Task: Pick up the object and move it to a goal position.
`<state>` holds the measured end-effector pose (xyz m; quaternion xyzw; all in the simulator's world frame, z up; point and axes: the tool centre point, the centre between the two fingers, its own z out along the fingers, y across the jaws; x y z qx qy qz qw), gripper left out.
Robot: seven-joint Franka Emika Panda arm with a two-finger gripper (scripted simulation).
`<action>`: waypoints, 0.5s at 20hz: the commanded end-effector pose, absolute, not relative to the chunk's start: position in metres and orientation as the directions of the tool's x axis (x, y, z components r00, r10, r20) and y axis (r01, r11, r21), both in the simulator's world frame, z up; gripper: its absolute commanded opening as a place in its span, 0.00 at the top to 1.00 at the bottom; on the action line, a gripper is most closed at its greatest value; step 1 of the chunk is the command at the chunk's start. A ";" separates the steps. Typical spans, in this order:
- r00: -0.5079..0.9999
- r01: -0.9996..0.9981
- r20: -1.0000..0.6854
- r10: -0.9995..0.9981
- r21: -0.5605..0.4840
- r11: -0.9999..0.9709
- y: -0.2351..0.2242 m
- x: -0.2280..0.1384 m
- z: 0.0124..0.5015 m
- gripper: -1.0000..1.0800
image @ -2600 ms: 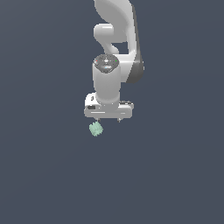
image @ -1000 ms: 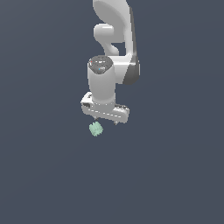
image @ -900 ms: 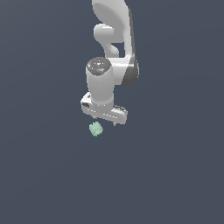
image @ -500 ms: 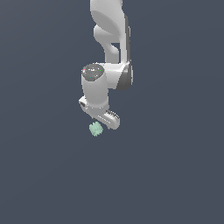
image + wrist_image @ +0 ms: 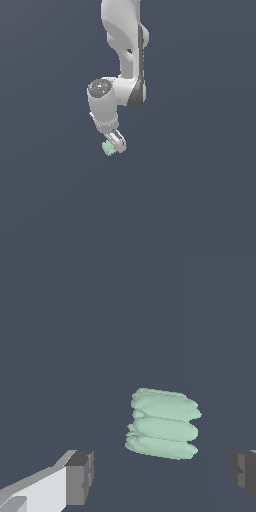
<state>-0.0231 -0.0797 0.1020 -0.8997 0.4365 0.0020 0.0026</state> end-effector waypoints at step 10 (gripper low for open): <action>0.505 -0.863 0.000 -0.863 0.000 -0.505 -0.092 -0.029 0.091 0.04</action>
